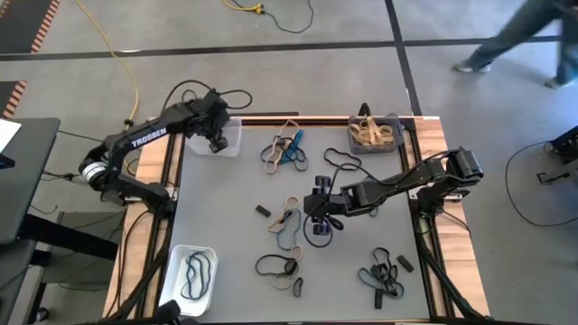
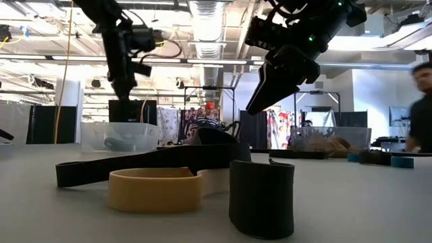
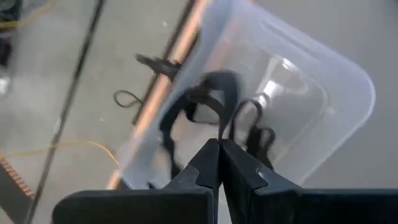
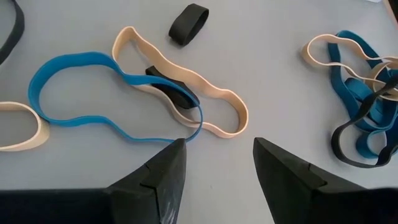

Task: Sort rubber bands into baskets
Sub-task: Put the black rubber band into the transparent bin

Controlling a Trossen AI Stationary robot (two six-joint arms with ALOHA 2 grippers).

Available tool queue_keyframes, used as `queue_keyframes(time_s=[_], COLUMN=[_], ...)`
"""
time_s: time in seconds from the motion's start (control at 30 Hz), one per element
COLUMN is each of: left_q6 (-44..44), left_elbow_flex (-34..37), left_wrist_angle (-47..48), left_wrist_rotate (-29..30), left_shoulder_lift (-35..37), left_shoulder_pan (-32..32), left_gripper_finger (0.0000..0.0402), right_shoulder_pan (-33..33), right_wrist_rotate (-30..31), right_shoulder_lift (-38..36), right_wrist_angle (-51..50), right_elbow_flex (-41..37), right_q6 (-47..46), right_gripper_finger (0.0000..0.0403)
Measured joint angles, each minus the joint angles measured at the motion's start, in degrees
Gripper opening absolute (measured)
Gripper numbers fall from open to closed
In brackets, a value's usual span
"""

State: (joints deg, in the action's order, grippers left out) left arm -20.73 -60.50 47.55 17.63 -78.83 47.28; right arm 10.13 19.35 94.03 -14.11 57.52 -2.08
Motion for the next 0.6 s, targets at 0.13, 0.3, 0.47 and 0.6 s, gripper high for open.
queue_keyframes(time_s=[0.13,0.3,0.47,0.6], left_q6=[0.0,1.9,5.1,7.3], left_elbow_flex=[2.9,3.6,2.1,0.5], left_wrist_angle=[-0.8,-1.2,-1.5,-1.7], left_wrist_rotate=[-0.9,-0.9,-1.0,-6.0], left_shoulder_lift=[0.0,0.0,0.0,0.0], left_shoulder_pan=[0.4,0.2,-0.9,-3.2], left_gripper_finger=[0.0029,0.0098,0.0158,0.0178], right_shoulder_pan=[0.0,0.0,0.0,0.0], right_wrist_rotate=[0.0,0.0,0.0,0.0], right_shoulder_lift=[0.0,0.0,0.0,0.0], right_wrist_angle=[0.0,0.0,0.1,0.0], right_elbow_flex=[0.0,0.0,0.0,0.0], right_q6=[0.0,0.0,0.0,0.0], right_gripper_finger=[0.0217,0.0217,0.0217,0.0217])
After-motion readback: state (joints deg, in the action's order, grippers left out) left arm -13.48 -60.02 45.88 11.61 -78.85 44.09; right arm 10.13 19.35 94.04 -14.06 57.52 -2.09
